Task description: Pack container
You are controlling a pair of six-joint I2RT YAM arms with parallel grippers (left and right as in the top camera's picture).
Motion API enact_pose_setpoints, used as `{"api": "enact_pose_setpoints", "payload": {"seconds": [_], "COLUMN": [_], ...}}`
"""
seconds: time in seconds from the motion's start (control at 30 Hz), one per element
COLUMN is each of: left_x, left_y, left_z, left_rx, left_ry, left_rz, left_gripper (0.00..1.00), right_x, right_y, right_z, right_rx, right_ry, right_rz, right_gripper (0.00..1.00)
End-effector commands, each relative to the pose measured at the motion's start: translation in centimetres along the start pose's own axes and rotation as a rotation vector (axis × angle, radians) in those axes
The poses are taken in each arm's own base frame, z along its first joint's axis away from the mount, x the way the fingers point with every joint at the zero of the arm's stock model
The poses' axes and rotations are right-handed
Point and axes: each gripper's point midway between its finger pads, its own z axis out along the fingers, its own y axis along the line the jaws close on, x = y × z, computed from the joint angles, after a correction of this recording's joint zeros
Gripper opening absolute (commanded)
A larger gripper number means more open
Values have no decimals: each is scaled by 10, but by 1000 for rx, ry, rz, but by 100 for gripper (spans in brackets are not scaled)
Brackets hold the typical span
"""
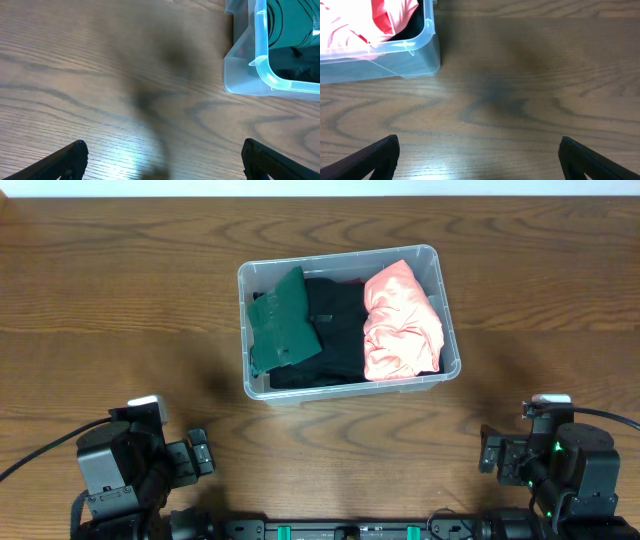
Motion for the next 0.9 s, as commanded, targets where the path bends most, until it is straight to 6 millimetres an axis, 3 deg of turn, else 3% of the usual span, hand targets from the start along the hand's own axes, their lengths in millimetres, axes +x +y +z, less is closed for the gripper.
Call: {"api": "enact_pose_setpoints", "payload": {"seconds": [0.0,0.33,0.53,0.87], "left_x": [1,1,1,1], "left_y": [-1,-1,-1,-1], "left_z": [0,0,0,0], "left_rx": [9,9,9,9], "left_ry": [2,2,2,2], "left_rz": [7,7,7,7], "left_gripper": [98,98,98,98], "right_x": [1,-3,-11,-52], "right_y": [-2,3,6,13], "right_z": [1,-8,10,47], "right_rx": [12,-25,-48,-77], "right_ry": [1,-170,-391,-735], "right_rz": [14,4,-1,-1], "right_gripper": [99,99,99,99]}}
